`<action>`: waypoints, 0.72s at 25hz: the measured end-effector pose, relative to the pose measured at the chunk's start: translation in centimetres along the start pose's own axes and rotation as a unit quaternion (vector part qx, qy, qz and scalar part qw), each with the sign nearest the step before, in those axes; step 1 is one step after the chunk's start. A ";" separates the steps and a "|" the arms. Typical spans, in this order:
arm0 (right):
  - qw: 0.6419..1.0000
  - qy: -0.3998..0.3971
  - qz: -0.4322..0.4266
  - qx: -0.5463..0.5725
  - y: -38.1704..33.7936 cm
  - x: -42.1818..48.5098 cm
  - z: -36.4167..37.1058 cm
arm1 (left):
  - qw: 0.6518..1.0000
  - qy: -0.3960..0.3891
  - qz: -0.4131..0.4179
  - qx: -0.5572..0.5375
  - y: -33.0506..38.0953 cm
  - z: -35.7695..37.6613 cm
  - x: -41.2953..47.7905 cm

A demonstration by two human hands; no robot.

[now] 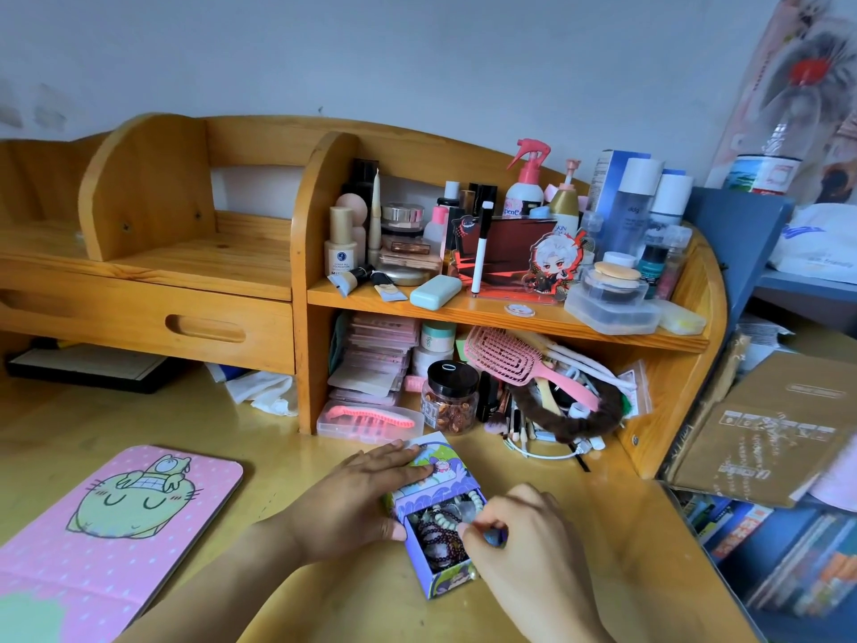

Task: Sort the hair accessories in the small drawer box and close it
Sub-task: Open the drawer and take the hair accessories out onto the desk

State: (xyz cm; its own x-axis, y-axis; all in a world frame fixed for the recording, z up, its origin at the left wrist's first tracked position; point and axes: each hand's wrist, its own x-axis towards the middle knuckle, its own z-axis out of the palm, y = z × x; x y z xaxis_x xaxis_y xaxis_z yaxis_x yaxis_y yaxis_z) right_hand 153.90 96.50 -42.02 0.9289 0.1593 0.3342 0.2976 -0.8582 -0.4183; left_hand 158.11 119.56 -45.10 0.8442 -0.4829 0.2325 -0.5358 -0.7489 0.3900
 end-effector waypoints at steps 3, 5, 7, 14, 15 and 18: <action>1.000 -0.018 0.014 -0.020 -0.7 0.1 -0.1 | 1.000 0.007 0.002 0.005 -0.2 0.2 0.0; 0.999 -0.026 0.025 -0.032 -1.0 0.1 -0.1 | 1.000 0.007 0.006 0.013 -0.2 0.4 -0.2; 0.997 -0.035 0.033 -0.054 -1.4 0.1 -0.2 | 1.000 0.007 0.008 0.015 -0.2 0.5 -0.3; 0.994 -0.076 0.042 -0.066 -2.3 0.2 -0.5 | 1.000 0.002 0.003 0.023 0.0 0.3 -0.3; 0.994 -0.081 0.042 -0.059 -2.4 0.2 -0.5 | 1.000 0.003 0.003 0.024 0.0 0.3 -0.3; 0.994 -0.090 0.038 -0.046 -2.5 0.2 -0.3 | 1.000 0.006 0.005 0.020 0.0 0.3 -0.3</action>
State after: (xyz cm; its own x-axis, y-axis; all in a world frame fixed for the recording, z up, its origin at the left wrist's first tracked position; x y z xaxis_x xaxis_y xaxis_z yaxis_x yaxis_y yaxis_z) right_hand 153.28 98.49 -40.65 0.9747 0.1698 0.1452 0.2116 -0.9104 -0.3555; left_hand 157.81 119.57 -45.40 0.8389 -0.4855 0.2461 -0.5441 -0.7622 0.3509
